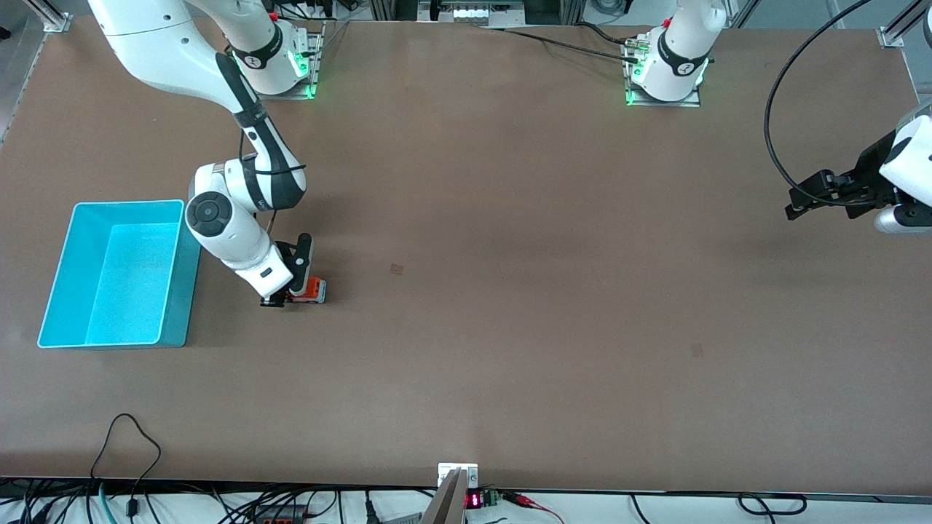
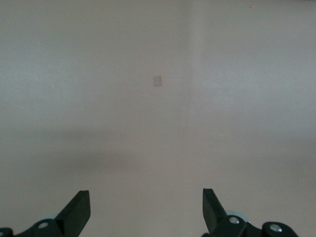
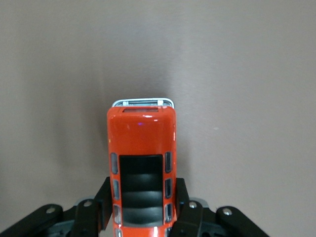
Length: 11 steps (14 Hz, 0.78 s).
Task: Wind up bus and store in blue box
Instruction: 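Lift the bus with the right gripper and carry it over the blue box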
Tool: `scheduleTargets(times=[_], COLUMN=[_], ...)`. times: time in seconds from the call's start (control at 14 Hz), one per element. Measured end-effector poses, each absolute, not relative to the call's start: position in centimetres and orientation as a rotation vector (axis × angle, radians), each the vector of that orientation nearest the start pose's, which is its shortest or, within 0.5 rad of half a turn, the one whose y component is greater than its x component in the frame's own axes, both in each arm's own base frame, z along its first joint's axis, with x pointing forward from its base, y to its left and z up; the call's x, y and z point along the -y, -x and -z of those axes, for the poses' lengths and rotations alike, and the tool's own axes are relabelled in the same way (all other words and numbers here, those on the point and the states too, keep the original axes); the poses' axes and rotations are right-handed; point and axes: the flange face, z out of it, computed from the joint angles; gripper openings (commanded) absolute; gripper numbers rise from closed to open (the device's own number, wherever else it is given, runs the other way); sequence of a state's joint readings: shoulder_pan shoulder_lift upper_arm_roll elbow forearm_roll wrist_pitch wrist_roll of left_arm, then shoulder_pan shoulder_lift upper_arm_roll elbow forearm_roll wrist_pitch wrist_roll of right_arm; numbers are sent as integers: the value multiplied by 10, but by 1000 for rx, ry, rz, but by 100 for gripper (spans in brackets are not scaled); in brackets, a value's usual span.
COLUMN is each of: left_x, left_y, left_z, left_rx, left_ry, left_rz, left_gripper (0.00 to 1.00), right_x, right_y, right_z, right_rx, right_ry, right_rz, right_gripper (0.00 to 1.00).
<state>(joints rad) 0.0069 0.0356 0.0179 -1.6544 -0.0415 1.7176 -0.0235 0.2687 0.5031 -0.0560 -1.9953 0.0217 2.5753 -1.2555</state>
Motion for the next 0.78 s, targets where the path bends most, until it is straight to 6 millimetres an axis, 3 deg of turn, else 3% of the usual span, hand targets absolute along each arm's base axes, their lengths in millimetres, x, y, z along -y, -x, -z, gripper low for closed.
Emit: scheduleTargets(times=[0.21, 0.43, 0.78], left_x=[-10, -10, -6], left_y=[-576, -576, -576], left_z=[-578, -578, -578], left_rx=[85, 85, 73], left_ry=[3181, 3181, 3181], left_rz=[44, 44, 44], left_gripper=[100, 100, 100], right_x=[-97, -39, 62], right_y=[-622, -630, -625], right_z=[-247, -293, -320], right_rx=[1862, 1452, 878], right_ry=[2512, 2740, 2936], right_rz=[111, 85, -30], right_gripper=[0, 0, 0])
